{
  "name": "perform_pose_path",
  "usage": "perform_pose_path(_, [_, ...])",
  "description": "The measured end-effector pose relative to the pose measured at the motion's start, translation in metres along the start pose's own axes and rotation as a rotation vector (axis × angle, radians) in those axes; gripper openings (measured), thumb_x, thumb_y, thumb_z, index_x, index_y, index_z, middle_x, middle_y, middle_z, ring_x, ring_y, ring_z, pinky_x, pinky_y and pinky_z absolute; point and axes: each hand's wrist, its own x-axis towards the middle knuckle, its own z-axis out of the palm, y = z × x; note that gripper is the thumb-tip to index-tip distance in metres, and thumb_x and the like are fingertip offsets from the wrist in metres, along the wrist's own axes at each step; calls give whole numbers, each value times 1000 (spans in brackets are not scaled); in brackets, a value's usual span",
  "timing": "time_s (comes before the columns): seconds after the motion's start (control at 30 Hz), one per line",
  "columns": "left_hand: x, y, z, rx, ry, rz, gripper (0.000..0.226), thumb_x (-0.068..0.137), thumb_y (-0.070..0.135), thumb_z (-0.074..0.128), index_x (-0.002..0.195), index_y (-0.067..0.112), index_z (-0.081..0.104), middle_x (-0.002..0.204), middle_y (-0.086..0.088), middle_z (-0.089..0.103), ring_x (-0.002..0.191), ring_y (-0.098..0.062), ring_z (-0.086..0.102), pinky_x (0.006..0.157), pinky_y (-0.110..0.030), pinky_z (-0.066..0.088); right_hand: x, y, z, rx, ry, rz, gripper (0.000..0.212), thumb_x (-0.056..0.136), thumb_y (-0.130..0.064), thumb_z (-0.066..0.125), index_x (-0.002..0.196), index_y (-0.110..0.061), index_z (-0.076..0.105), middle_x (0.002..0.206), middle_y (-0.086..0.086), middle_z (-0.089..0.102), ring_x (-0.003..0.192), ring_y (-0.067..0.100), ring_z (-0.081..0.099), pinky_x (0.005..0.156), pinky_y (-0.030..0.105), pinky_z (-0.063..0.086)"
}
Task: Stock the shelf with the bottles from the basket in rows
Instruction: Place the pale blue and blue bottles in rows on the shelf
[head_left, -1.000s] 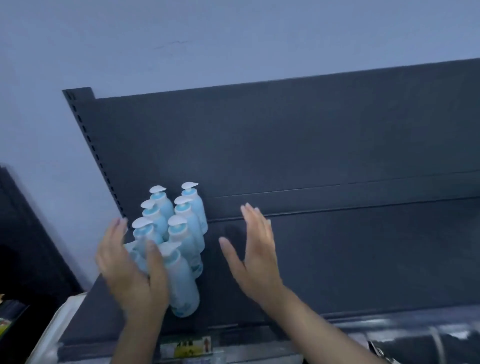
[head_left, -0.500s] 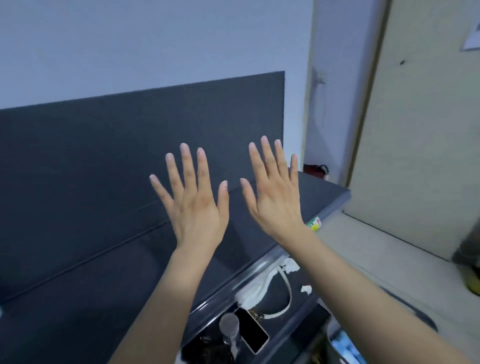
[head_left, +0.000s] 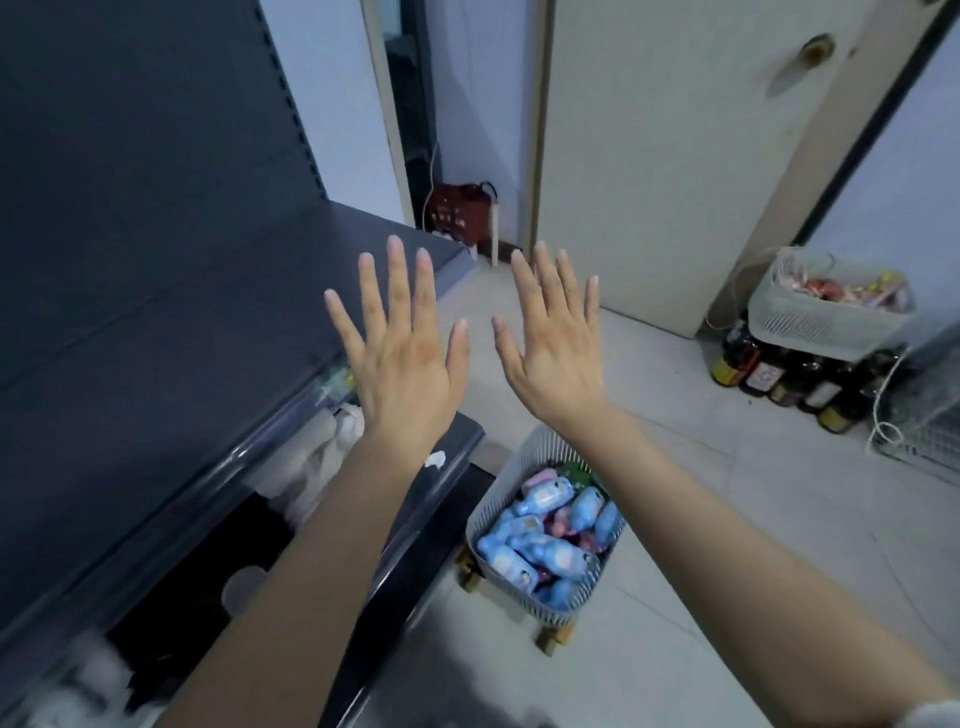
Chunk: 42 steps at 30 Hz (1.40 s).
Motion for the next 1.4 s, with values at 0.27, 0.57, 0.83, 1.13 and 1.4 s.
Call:
perform_pose_path(0.27, [-1, 50, 118, -52, -212, 97, 62, 93, 41, 35, 144, 7, 30, 153, -15, 25, 142, -34, 19, 113, -55, 5, -22, 116, 61, -97, -274, 146, 64, 90, -45, 22, 146, -14, 26, 152, 13, 28, 141, 32, 22, 114, 49, 9])
perform_pose_path(0.57, [-4, 82, 227, -135, -500, 85, 65, 88, 42, 31, 140, 4, 38, 149, -16, 35, 137, -36, 32, 107, -60, 23, -35, 198, 131, -93, -526, 245, 65, 89, -33, 43, 147, -13, 23, 154, 13, 22, 143, 30, 17, 115, 50, 8])
perform_pose_path(0.83, [-46, 95, 294, -71, -736, -149, 65, 86, 45, 31, 137, 6, 45, 144, -16, 43, 130, -36, 43, 103, -58, 32, -49, 251, 192, -82, -878, 137, 72, 87, -25, 50, 149, -16, 14, 157, 9, 11, 145, 26, 7, 117, 44, 3])
perform_pose_path(1.13, [-149, 128, 347, -29, -905, -666, 68, 86, 41, 56, 140, 3, 39, 144, -23, 39, 131, -38, 40, 105, -56, 35, -92, 312, 269, -76, -1202, -231, 82, 83, -33, 60, 149, -17, 14, 156, 8, 13, 144, 26, 11, 116, 43, 5])
perform_pose_path(1.4, [-236, 159, 374, -131, -1133, -1320, 75, 88, 59, 43, 140, 6, 33, 143, -14, 42, 131, -29, 38, 105, -37, 30, -145, 345, 325, -150, -1457, -408, 78, 82, -18, 57, 148, -13, 15, 154, 9, 19, 142, 25, 16, 116, 39, 14])
